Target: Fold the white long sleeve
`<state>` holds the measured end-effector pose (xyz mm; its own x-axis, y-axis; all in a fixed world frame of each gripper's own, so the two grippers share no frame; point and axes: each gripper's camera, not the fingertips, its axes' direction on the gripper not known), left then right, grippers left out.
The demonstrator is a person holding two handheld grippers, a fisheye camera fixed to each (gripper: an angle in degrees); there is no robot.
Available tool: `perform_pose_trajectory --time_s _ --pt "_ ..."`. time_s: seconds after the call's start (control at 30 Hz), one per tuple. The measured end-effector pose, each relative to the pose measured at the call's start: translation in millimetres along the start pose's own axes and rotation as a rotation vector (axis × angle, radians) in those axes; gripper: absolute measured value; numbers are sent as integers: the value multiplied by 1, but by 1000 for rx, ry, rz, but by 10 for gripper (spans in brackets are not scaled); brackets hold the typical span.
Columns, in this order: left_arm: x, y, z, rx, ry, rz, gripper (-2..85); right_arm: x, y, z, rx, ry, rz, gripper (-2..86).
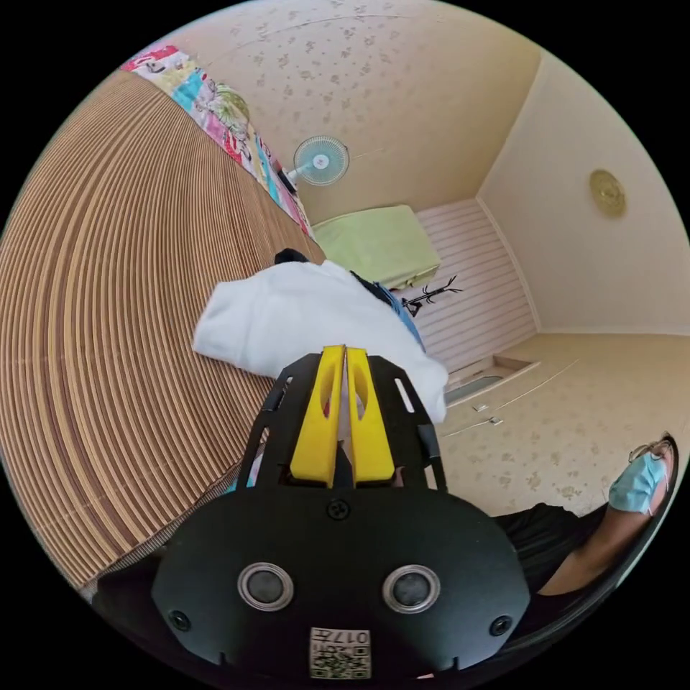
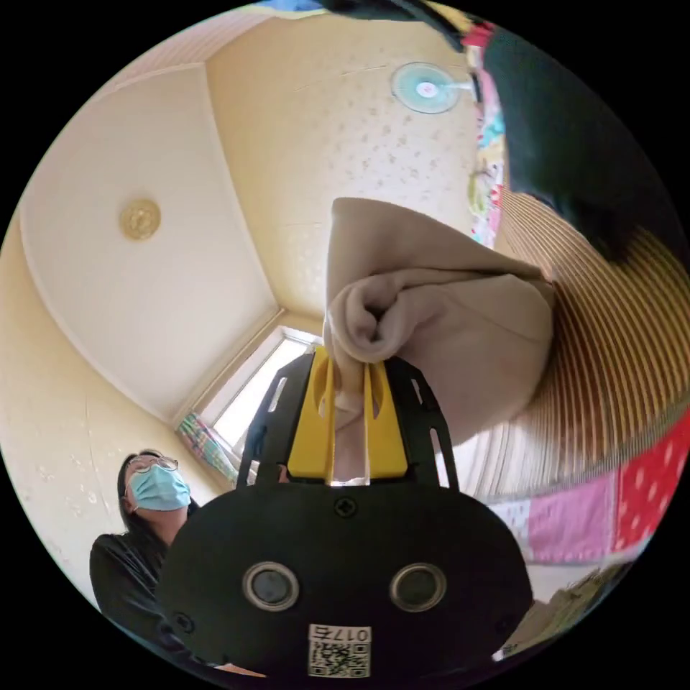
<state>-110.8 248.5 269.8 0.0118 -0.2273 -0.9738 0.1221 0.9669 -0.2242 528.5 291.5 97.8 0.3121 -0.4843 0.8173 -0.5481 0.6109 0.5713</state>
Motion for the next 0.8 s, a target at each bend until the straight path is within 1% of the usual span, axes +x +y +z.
perform_pose_trajectory --time_s 0.13,0.17,0.23,0.3,0.37,0.4,0.43,0.47,0.53,0.57,0.6,0.63,0.7,0.73,0.8 --pt "-7 -8 15 -100 2 -29 -10 -70 -69 47 -67 59 -203 60" --pt "-7 -8 18 -109 8 -29 -10 -79 -78 50 -60 68 -219 60" --pt "-12 -9 31 -141 70 -39 -10 -107 -106 54 1 109 -286 59" --pt "-15 -8 43 -170 104 -52 -10 -115 -121 47 45 153 -338 58" --pt "-17 -8 54 -200 85 -60 -10 -110 -128 30 103 229 -338 57" --pt "-18 -7 61 -217 58 -63 -10 -98 -124 12 161 313 -293 56" --pt "-18 -7 68 -233 36 -65 -10 -81 -114 -7 221 422 -225 55" --pt "-18 -6 71 -242 27 -67 -10 -71 -108 -16 246 490 -187 55" --pt "-19 -4 86 -284 -32 -84 -10 -32 -74 -44 285 794 -45 53" --pt "-19 -2 90 -298 -59 -93 -10 -23 -63 -51 294 873 -11 53" --pt "-21 0 98 -329 -123 -110 -10 -8 -39 -61 322 1014 45 49" --pt "-22 1 105 -356 -191 -123 -9 -1 -11 -68 342 1044 7 42" --pt "-21 3 115 -377 -291 -124 -9 4 33 -70 397 1041 -54 21" --pt "-18 4 120 -381 -363 -120 -7 9 57 -64 410 1087 -30 15" --pt "-12 5 129 -374 -453 -93 -3 15 84 -41 384 1148 -39 9"
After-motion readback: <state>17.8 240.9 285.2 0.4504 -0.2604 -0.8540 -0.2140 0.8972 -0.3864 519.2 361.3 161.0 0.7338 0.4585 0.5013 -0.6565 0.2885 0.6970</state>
